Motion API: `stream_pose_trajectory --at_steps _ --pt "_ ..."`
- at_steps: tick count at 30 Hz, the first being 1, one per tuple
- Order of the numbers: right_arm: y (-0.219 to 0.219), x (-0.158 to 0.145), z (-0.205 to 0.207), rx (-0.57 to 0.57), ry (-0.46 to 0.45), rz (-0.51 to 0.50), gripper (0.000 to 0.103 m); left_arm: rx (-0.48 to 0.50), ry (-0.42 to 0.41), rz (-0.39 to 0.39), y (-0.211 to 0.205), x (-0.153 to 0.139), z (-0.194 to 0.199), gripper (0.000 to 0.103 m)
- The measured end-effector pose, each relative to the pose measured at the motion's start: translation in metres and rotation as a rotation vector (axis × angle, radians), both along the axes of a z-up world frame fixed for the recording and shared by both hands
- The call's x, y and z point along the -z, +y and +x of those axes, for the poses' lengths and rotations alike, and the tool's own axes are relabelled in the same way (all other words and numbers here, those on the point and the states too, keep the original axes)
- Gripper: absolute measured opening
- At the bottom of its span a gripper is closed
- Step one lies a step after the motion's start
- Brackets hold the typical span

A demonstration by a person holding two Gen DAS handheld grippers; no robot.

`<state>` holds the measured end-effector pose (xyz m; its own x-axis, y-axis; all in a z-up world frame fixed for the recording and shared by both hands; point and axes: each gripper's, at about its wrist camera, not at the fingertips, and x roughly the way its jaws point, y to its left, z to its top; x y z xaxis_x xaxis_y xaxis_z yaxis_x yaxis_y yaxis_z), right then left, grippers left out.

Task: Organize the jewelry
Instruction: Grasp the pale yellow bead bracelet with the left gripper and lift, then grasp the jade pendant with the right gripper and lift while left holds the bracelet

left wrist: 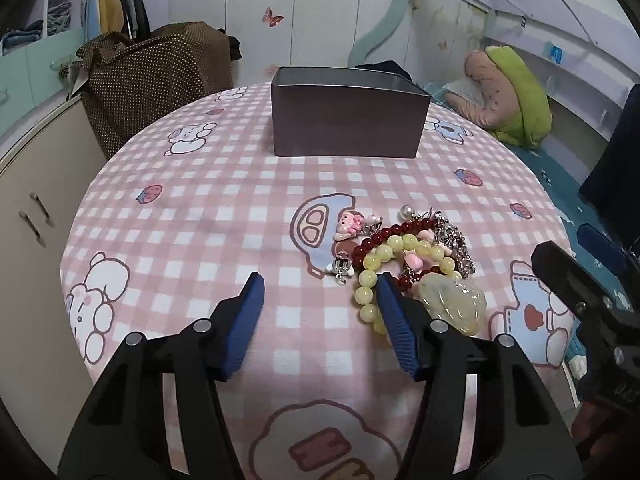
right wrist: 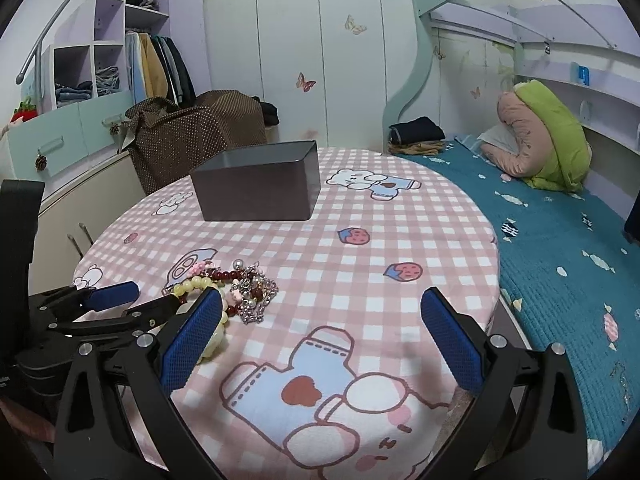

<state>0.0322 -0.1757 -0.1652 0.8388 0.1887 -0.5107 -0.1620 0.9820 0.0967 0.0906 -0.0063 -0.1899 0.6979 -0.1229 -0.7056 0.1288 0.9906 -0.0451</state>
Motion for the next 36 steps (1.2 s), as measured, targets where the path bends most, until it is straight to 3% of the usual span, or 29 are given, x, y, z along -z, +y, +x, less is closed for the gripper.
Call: stream_pose_trajectory --at_steps 1,3,6,13,16,23,27,28,32,36 --pt "0.002 0.0 -0.001 -0.009 -0.002 -0.002 0.096 0.006 0.003 -0.006 0.0 -0.001 0.0 0.051" --pt "0.006 -0.002 -0.002 -0.028 -0.009 -0.012 0.096 0.025 0.007 -0.035 0.002 -0.002 0.001 0.024" --pt "0.013 -0.001 -0.001 -0.061 0.0 -0.02 0.096 0.041 0.016 -0.062 0.004 -0.003 0.001 0.011" --pt "0.032 -0.002 -0.004 -0.136 -0.004 -0.035 0.095 0.045 -0.005 -0.164 0.016 -0.014 -0.005 0.009" --pt "0.041 -0.003 -0.005 -0.174 0.003 -0.036 0.09 0.049 -0.03 -0.222 0.023 -0.024 -0.008 0.009" --pt "0.063 -0.004 -0.009 -0.205 -0.007 -0.06 0.089 0.096 -0.158 -0.328 0.036 -0.067 -0.025 0.009" --pt "0.077 -0.004 -0.009 -0.248 -0.003 -0.082 0.079 0.09 -0.227 -0.317 0.046 -0.084 -0.035 0.009" --pt "0.081 -0.003 -0.009 -0.264 0.004 -0.081 0.072 0.084 -0.229 -0.312 0.048 -0.084 -0.036 0.009" --pt "0.097 0.003 -0.007 -0.315 0.031 -0.088 0.056 0.043 -0.205 -0.289 0.06 -0.075 -0.038 0.009" --pt "0.109 0.011 -0.004 -0.334 0.069 -0.098 0.049 0.009 -0.179 -0.252 0.074 -0.059 -0.042 0.009"
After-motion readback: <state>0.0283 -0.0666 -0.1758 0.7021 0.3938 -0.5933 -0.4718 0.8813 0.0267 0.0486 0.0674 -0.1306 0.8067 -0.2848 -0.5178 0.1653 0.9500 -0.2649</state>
